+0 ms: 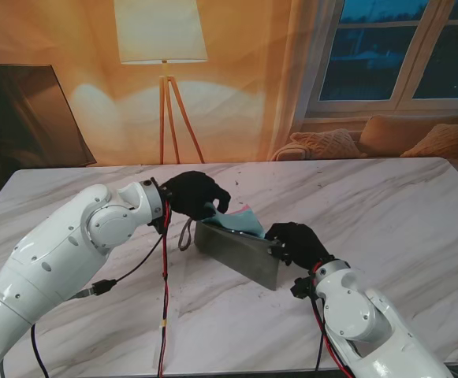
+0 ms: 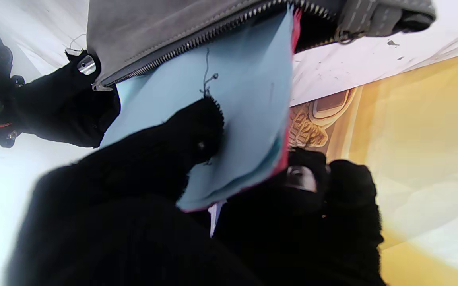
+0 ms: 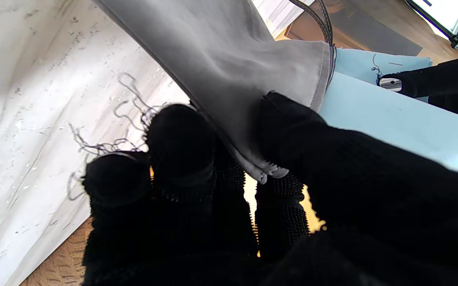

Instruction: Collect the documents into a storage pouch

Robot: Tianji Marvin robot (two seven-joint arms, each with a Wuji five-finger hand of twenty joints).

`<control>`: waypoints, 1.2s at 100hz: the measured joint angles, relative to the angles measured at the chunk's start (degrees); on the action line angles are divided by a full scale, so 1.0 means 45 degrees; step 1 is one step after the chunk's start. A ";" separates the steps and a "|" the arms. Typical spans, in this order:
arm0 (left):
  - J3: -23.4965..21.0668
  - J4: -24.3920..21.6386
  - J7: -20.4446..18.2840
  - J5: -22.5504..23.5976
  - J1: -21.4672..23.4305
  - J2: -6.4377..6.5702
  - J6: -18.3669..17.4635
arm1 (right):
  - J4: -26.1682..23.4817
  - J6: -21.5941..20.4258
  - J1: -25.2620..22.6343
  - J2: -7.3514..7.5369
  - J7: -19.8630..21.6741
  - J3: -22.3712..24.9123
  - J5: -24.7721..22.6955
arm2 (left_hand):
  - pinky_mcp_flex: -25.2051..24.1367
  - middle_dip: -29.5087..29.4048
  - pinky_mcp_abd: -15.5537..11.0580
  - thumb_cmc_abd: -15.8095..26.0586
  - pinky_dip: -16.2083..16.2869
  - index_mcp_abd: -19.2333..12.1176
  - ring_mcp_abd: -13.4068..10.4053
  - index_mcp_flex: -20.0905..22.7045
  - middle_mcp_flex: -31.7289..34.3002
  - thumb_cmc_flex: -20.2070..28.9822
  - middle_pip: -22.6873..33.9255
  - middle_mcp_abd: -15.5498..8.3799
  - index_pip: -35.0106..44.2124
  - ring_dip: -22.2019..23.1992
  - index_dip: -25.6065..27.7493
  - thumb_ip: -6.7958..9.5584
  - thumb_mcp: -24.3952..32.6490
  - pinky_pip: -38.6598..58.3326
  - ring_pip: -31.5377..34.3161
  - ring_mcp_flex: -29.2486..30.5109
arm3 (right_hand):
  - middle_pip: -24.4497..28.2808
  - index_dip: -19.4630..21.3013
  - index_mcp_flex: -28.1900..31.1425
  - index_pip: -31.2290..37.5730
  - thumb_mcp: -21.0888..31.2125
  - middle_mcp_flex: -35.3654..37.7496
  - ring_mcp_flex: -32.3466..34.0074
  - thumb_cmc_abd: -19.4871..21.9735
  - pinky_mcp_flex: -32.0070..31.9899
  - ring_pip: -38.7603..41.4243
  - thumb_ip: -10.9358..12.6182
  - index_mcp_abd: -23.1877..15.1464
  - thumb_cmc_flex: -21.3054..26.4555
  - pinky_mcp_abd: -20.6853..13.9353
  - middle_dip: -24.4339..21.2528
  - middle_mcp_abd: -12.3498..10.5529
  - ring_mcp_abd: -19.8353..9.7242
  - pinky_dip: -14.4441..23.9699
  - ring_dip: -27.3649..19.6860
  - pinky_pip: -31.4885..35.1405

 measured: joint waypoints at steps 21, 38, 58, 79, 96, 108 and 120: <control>-0.0506 -0.0612 -0.0380 -0.0259 0.0379 0.0023 0.0187 | -0.0116 -0.0777 0.0077 0.0056 0.0770 0.0238 0.0238 | 0.0329 -0.0034 0.0001 -0.0273 0.0001 0.0184 -0.0093 0.0239 0.0262 -0.0184 0.0352 -0.0134 0.0199 -0.0096 -0.0317 0.0000 0.0693 0.0250 0.0331 0.0403 | 0.0347 -0.0032 0.0312 0.0132 -0.0239 0.0128 0.0113 0.0010 0.0048 0.0439 0.0000 0.0014 0.0130 -0.0005 0.0276 0.0002 -0.0036 0.0000 0.0369 0.0007; -0.0786 -0.1301 -0.1381 -0.0844 0.0634 0.0179 0.0460 | -0.0144 -0.1244 0.0150 0.0229 0.1277 0.0364 0.0230 | 0.0701 -0.0034 0.0035 -0.0511 0.0001 0.0329 -0.0189 0.0363 0.0579 -0.0449 0.0605 -0.0272 0.0331 -0.0198 -0.0448 0.0262 0.1170 0.0524 0.0660 0.0782 | 0.0462 -0.0020 0.0438 0.0127 -0.0344 0.0135 0.0113 0.0082 -0.0355 0.0453 0.0009 0.0002 0.0132 -0.0005 0.0312 -0.0042 -0.0036 0.0098 0.0526 0.0007; -0.0743 -0.1732 -0.2857 -0.2454 0.0619 0.0413 0.0778 | -0.0194 -0.1500 0.0137 0.0446 0.2303 0.0484 0.0606 | 0.1066 -0.0034 0.0123 -0.0658 0.0001 0.0500 -0.0210 0.0405 0.0928 -0.0615 0.0910 -0.0328 0.0497 -0.0308 -0.0477 0.0396 0.1642 0.0854 0.1088 0.1223 | 0.0295 0.0266 0.0768 -0.0402 -0.0614 0.0136 -0.0625 0.0155 -0.1293 -0.0269 0.0012 -0.0221 0.0149 -0.0001 0.0500 -0.0412 -0.0036 0.0128 0.0342 -0.0476; -0.0571 -0.1786 -0.2958 -0.2240 0.0487 0.0475 0.0749 | -0.0035 -0.1766 0.0172 0.0521 0.2239 0.0464 0.0170 | 0.0789 -0.0064 0.0134 -0.0660 0.0004 0.0491 -0.0211 0.0406 0.0888 -0.0717 0.0828 -0.0336 0.0489 -0.0485 -0.0640 0.0396 0.1655 0.0826 0.0875 0.1052 | -0.0196 0.0563 0.0905 -0.0761 -0.0614 0.0122 -0.1424 0.0155 -0.2301 -0.1444 -0.0034 -0.0454 0.0150 -0.0109 0.0780 -0.0689 -0.0015 0.0131 -0.0331 -0.1336; -0.0517 -0.1747 -0.2727 -0.1724 0.0427 0.0481 0.0404 | -0.0013 -0.1797 0.0133 0.0561 0.2276 0.0483 -0.0001 | -0.1645 0.0065 -0.0156 0.0556 -0.0460 0.0507 0.0122 0.0344 -0.1354 -0.1416 -0.2546 -0.0165 -0.0545 -0.0283 -0.0756 0.0389 0.0276 -0.0805 -0.2593 -0.1688 | -0.0480 0.0618 0.0905 -0.0790 -0.0614 -0.0135 -0.1855 0.0155 -0.2591 -0.1811 -0.0034 -0.0516 0.0150 -0.0157 0.0961 -0.0776 -0.0004 0.0155 -0.0433 -0.1564; -0.0392 -0.1590 -0.1917 -0.1266 0.0428 0.0449 0.0264 | -0.0020 -0.1783 0.0086 0.0565 0.2284 0.0492 0.0032 | -0.2385 -0.0788 -0.0372 0.1436 -0.0809 0.0511 0.0320 0.0141 -0.3053 -0.1520 -0.5707 -0.0105 -0.1134 -0.1087 -0.0731 0.0071 -0.0905 -0.1238 -0.5449 -0.3292 | -0.0571 0.0619 0.0905 -0.0804 -0.0614 -0.0140 -0.2076 0.0155 -0.2688 -0.1807 -0.0034 -0.0565 0.0150 -0.0159 0.0961 -0.0827 0.0006 0.0268 -0.0435 -0.1642; -0.0238 -0.1357 -0.1848 -0.1404 0.0373 0.0390 0.0178 | -0.0067 -0.1718 0.0028 0.0566 0.2329 0.0516 0.0048 | -0.2392 -0.3782 -0.0518 0.1833 -0.1068 0.0511 0.0335 0.0089 -0.3757 -0.1493 -0.7422 -0.0092 -0.1805 -0.2193 -0.0695 -0.0122 -0.1877 -0.1238 -0.7030 -0.3532 | -0.0638 0.0619 0.0890 -0.0807 -0.0614 -0.0149 -0.2174 0.0155 -0.2730 -0.1868 -0.0034 -0.0621 0.0148 -0.0159 0.0964 -0.0842 0.0015 0.0284 -0.0435 -0.1648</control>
